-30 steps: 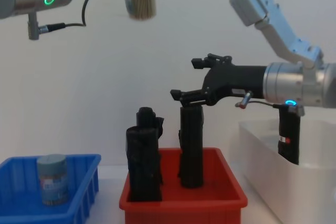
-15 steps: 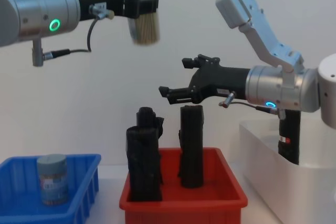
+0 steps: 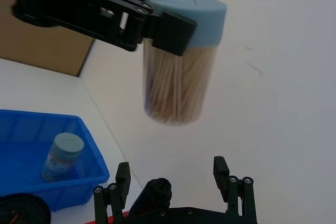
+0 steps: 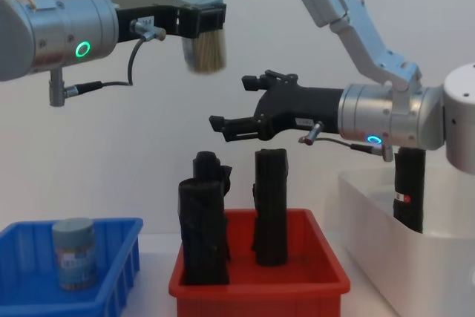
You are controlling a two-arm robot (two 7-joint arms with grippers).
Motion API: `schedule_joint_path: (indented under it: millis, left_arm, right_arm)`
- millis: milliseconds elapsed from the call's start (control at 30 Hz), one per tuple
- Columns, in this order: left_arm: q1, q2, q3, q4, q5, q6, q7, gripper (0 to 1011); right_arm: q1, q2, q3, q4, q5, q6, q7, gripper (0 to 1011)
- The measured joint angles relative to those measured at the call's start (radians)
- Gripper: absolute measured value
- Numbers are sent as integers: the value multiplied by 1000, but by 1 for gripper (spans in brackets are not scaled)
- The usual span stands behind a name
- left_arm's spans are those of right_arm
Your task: Pick the cotton swabs from the blue box and place them into the white box.
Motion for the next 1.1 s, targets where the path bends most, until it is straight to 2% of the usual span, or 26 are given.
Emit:
schedule_joint_path:
  millis: [267, 500, 767, 1100]
  left_arm:
    - [-10, -9, 2, 9, 23, -8, 6, 669]
    - [-9, -11, 3, 6, 30, -2, 10, 669]
    - [7, -7, 3, -9, 26, 14, 17, 669]
    - [23, -4, 6, -20, 16, 25, 19, 669]
  right_arm:
    - [-53, 27, -1, -124, 6, 57, 37, 1002]
    - [-81, 41, -2, -191, 16, 96, 47, 1002]
    - [-101, 49, -7, -241, 29, 125, 46, 1002]
    - [-110, 50, -15, -270, 41, 144, 38, 1002]
